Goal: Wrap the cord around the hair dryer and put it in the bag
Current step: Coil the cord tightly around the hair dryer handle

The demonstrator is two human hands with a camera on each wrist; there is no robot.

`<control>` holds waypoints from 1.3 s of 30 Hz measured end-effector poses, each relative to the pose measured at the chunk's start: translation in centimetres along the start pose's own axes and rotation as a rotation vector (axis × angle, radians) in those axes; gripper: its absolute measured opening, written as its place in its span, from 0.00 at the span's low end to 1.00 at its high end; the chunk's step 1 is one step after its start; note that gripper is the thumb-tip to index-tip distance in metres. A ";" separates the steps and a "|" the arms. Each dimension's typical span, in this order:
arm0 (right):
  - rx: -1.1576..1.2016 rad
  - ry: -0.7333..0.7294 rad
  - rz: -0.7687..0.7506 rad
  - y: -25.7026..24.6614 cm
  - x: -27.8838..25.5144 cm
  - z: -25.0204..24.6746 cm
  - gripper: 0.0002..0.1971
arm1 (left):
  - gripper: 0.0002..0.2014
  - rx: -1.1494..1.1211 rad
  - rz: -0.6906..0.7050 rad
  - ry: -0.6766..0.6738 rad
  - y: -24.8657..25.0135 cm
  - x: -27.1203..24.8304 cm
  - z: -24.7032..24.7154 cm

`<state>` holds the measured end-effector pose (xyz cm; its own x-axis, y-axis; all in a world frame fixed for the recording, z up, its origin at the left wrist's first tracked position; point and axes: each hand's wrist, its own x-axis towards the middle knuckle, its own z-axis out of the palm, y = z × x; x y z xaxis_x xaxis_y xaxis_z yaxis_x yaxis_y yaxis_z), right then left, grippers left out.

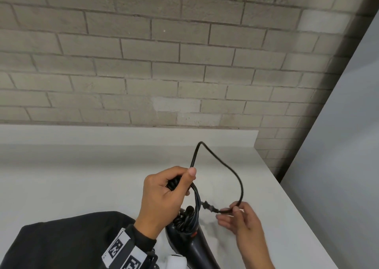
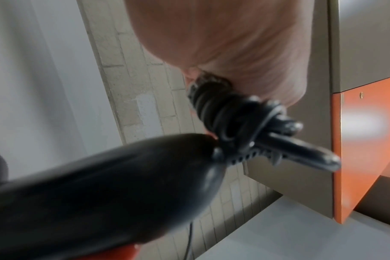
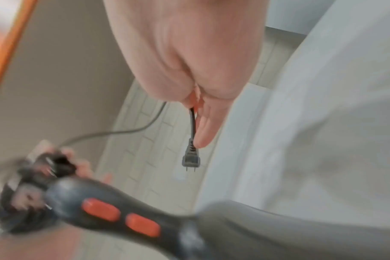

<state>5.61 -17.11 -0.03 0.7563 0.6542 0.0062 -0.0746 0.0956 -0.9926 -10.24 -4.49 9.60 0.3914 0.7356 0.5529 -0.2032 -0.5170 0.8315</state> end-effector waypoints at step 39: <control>-0.124 -0.289 -0.359 -9.5 -7.3 4.7 0.16 | 0.09 -0.148 -0.154 0.113 1.6 -1.5 2.6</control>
<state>-2.31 -19.25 9.89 0.5067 0.7799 0.3674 0.2502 0.2748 -0.9284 -8.82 -7.60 10.00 0.3265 0.8495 0.4144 -0.2815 -0.3311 0.9006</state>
